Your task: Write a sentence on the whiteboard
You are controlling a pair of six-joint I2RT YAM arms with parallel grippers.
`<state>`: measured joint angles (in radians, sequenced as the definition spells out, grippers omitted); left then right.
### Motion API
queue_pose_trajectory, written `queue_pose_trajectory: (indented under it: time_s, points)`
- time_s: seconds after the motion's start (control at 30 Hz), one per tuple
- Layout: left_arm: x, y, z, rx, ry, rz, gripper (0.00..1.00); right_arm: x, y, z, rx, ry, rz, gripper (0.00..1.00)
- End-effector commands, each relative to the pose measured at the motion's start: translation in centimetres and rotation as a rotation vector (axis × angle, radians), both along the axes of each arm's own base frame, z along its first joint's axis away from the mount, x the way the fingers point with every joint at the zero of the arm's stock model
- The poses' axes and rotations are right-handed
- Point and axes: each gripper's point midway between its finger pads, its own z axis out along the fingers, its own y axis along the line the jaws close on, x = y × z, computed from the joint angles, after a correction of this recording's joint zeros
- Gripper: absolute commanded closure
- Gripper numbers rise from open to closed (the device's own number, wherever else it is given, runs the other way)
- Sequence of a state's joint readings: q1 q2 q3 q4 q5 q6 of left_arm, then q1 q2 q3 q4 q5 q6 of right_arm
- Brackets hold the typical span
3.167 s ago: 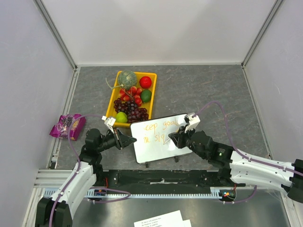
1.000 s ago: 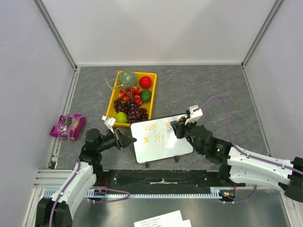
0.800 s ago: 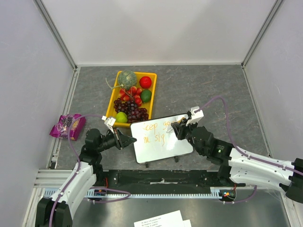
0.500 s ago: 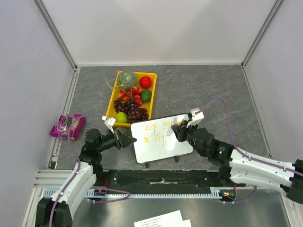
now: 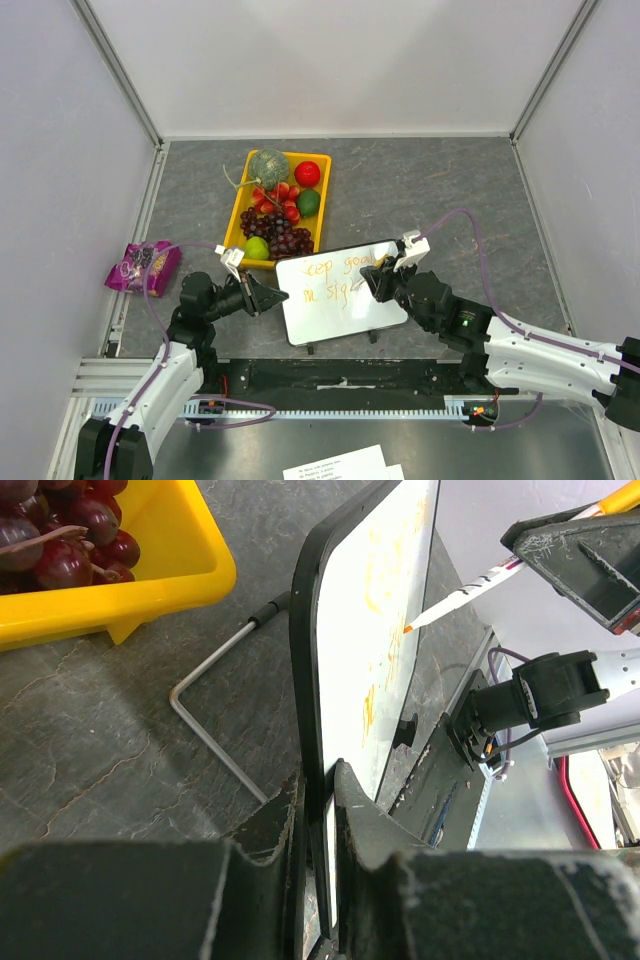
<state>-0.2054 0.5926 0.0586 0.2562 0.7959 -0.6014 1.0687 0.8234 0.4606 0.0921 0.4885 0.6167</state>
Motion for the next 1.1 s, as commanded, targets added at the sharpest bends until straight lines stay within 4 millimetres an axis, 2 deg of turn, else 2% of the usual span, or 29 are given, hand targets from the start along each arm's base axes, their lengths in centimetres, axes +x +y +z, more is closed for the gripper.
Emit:
queue_pose_trajectory:
  time_s: [0.0, 0.27, 0.5, 0.67, 1.07]
  points:
    - [0.7, 0.2, 0.4, 0.015, -0.06, 0.019, 0.98, 1.1, -0.6, 1.9, 0.0, -0.046, -0.056, 1.0]
    - [0.6, 0.2, 0.4, 0.016, -0.061, 0.018, 0.98, 1.6, -0.5, 3.1, 0.002, -0.072, -0.075, 1.0]
    - [0.6, 0.2, 0.3, 0.016, -0.057, 0.018, 0.98, 2.0, -0.8, 3.3, -0.015, -0.077, -0.102, 1.0]
    - [0.6, 0.2, 0.4, 0.016, -0.061, 0.016, 0.98, 2.1, -1.0, 2.7, -0.042, -0.068, -0.106, 1.0]
    - [0.6, 0.2, 0.3, 0.016, -0.06, 0.018, 0.98, 0.9, -1.8, -0.3, -0.09, -0.01, -0.075, 1.0]
